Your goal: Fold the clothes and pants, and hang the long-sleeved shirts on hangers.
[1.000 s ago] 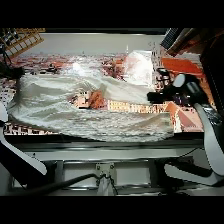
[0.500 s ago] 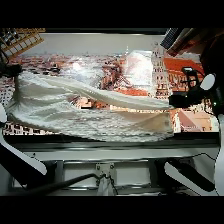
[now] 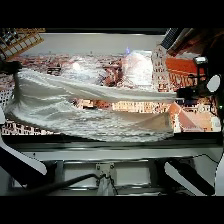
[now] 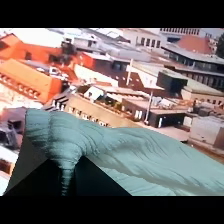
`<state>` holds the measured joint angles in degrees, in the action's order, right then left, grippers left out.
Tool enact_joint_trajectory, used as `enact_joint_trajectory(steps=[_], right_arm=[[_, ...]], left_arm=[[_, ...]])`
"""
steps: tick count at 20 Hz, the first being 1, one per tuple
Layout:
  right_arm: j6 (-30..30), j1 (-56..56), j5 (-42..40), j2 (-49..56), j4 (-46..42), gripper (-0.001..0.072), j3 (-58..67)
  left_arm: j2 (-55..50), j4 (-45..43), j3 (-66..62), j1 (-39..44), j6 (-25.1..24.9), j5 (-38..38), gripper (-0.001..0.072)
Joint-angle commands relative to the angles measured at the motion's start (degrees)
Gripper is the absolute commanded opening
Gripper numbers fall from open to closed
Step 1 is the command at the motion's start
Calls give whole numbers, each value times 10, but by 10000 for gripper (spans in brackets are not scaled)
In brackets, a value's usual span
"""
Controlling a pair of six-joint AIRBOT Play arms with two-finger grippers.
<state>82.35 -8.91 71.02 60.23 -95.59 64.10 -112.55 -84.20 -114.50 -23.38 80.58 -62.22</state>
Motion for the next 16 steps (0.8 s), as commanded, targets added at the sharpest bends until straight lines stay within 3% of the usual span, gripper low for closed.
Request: enact_joint_trajectory(steps=[1, 5, 16], right_arm=[[35, 0, -9, -37, -32, 20, 14], [57, 0, 24, -104, -32, 20, 17], [58, 0, 247, -279, -17, 20, 10]], left_arm=[[28, -8, -1, -11, 0, 0, 16], [61, -8, 0, -19, 0, -20, 17], [105, -6, 1, -23, 0, -62, 16]])
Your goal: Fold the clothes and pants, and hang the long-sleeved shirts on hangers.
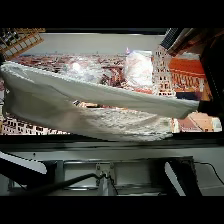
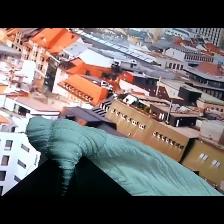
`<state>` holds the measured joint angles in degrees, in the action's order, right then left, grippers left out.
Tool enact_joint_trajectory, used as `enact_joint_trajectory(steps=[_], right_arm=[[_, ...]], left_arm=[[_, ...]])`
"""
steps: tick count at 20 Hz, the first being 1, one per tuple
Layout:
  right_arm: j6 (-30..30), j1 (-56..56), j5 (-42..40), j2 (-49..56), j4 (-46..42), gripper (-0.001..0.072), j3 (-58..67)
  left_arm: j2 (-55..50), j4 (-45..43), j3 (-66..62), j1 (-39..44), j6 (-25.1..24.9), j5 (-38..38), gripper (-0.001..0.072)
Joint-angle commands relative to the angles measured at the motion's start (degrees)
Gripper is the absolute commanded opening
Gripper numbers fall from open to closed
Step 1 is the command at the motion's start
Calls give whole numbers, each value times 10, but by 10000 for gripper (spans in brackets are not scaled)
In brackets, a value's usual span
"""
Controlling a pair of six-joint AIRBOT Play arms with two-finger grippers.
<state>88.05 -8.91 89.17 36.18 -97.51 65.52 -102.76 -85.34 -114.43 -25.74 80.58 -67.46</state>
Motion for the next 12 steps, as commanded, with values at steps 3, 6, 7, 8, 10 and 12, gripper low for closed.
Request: enact_joint_trajectory(steps=[3, 6, 7, 8, 10, 12], right_arm=[[1, 0, 82, -57, -8, 20, -12], [4, 0, 24, -44, -17, 20, -37], [13, 0, 5, -31, -16, 20, -52], [15, 0, -3, -13, -15, 20, -73], [15, 0, -10, 20, -18, 20, -123], [17, 0, -89, 35, -42, 19, -176]], left_arm=[[6, 5, 3, 2, 0, -8, 15], [5, 5, 36, 4, 0, 2, 15], [5, 5, 53, 7, 0, 7, 15], [5, 5, 71, 9, -9, 12, 16], [-3, 5, 90, 14, -35, 19, 16], [-16, 1, 90, 15, -35, 30, 15]])
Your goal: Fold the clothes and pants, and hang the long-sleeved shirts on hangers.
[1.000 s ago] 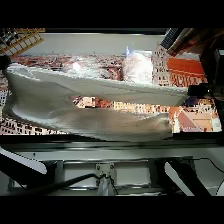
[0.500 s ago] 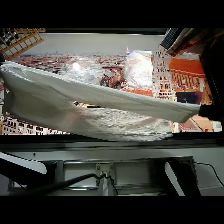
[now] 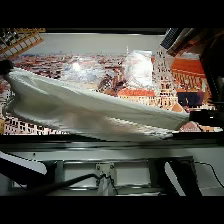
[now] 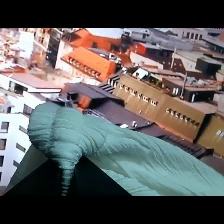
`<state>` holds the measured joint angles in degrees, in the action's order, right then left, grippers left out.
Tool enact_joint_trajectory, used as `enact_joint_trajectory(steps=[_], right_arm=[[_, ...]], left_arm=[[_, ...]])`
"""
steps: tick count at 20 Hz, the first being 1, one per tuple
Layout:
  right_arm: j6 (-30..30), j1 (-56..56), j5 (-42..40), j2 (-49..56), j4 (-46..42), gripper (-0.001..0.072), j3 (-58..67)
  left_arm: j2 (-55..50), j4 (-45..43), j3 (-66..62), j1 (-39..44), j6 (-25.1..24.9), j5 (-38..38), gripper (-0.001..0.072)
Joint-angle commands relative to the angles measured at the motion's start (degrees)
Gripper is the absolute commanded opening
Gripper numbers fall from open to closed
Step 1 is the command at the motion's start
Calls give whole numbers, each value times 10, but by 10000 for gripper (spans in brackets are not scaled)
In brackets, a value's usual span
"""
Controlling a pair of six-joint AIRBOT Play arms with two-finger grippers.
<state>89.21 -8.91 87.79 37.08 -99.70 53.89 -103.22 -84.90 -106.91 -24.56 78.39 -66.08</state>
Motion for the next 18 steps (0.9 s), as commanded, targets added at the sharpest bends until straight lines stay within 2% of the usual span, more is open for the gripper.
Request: enact_joint_trajectory(steps=[1, 5, 9, 13, 15, 16, 17, 18], right_arm=[[17, 0, -132, 39, -31, 19, -75], [23, 0, -282, 166, -38, 19, -61], [33, 0, -397, 338, -38, 18, 2], [33, 0, -437, 487, -17, 19, 125], [34, 0, -447, 540, -3, 26, 185], [34, 0, -450, 557, 5, 163, 209], [40, 0, -452, 569, 10, 440, 232], [63, 0, -453, 572, 9, 455, 248]], left_arm=[[-17, -3, 15, 3, -9, 29, 16], [-29, -3, 15, 5, 27, 102, 16], [-50, 1, 15, 17, 28, 151, 16], [-73, 1, 15, 30, 29, 184, 16], [-80, 0, 15, 34, 49, 202, 16], [-82, 1, 15, 35, 57, 207, 17], [-81, 1, 15, 35, 64, 207, 20], [-79, 0, 15, 35, 71, 203, 32]])
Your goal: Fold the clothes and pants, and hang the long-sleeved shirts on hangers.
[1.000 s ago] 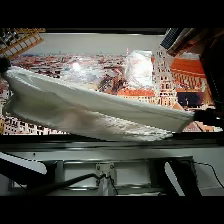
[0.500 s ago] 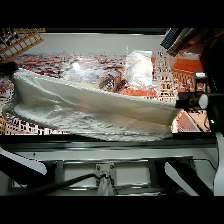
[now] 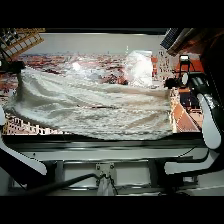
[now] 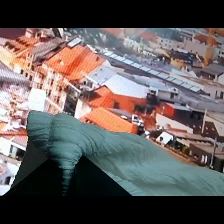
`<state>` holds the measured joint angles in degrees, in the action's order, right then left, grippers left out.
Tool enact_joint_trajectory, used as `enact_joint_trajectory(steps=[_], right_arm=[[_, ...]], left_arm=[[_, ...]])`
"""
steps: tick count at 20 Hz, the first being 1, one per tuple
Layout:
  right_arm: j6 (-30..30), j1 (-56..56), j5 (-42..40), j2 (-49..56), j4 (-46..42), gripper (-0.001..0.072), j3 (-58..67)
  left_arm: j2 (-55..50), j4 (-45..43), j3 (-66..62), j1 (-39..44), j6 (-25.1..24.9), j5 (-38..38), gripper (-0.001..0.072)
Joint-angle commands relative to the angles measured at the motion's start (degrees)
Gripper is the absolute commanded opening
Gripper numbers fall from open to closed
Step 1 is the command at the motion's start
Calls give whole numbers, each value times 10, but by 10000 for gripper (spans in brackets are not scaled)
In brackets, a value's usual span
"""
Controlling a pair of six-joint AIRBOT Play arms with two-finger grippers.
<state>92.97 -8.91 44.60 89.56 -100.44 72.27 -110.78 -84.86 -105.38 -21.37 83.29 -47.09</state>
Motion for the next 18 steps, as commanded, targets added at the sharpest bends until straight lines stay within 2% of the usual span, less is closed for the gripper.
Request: enact_joint_trajectory(steps=[1, 2, 3, 4, 5, 7, 11, 12, 13, 14, 16, 18], right_arm=[[54, 0, -17, 46, 13, 428, 75], [71, 0, -1, 44, 16, 429, 86], [76, 0, 31, 40, 24, 431, 94], [75, 0, 67, 34, 33, 430, 94], [75, 0, 105, 28, 34, 430, 91], [67, 0, 159, 3, 33, 429, 66], [65, 0, 167, -134, -3, 426, -85], [71, 0, 167, -183, -2, 425, -140], [82, 0, 168, -232, 7, 426, -195], [96, 0, 173, -289, 26, 426, -256], [136, 0, 182, -411, 70, 425, -365], [179, 0, 209, -532, 101, 424, -440]], left_arm=[[-1, -2, 0, 0, 25, 4, 32], [3, -2, 0, -2, 24, -9, 161], [8, -2, 0, -6, 24, -26, 401], [13, -2, 0, -10, 24, -48, 577], [18, -10, 0, -14, 24, -75, 608], [31, -39, 0, -24, 24, -132, 603], [76, -98, 0, -45, 25, -212, 594], [91, -103, 0, -52, 42, -228, 501], [104, -100, 0, -60, 81, -244, 435], [116, -92, 0, -66, 113, -264, 435], [128, -64, 0, -67, 128, -284, 427], [134, 12, 0, -58, 128, -280, 403]])
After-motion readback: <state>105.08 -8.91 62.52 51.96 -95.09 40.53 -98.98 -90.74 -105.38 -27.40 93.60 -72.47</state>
